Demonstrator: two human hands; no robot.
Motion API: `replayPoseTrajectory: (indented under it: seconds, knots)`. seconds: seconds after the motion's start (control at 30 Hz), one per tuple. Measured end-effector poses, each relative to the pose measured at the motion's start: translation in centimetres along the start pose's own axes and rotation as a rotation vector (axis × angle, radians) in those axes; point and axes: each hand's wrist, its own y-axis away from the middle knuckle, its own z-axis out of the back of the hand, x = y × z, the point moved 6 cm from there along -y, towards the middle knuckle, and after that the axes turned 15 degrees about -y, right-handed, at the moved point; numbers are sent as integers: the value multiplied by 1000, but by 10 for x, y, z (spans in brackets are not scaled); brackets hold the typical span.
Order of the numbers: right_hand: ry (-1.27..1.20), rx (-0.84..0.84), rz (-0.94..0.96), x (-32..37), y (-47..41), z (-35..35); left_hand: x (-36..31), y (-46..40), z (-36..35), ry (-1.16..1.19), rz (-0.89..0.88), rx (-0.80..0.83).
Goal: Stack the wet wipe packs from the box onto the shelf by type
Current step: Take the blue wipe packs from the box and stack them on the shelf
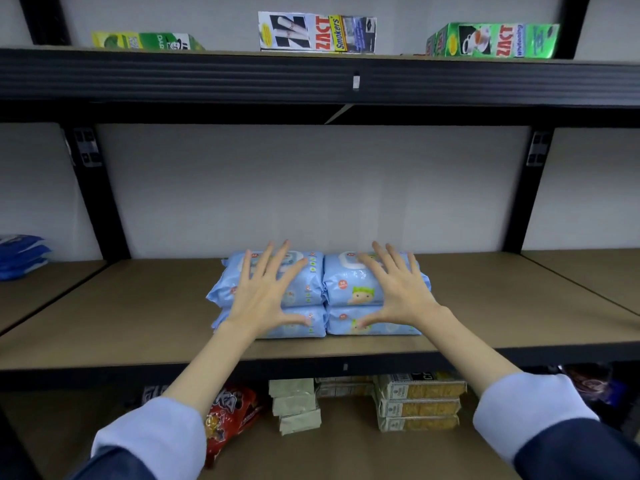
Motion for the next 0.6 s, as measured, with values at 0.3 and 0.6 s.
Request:
replayPoseTrajectory:
  seconds: [0.3,0.6]
  knots:
    - [111,-127,46,-8,13,-9,-3,17,-11,-83,57,21]
    - [70,-188,48,-7,4,-13,-1,16,-15,-39,61,-52]
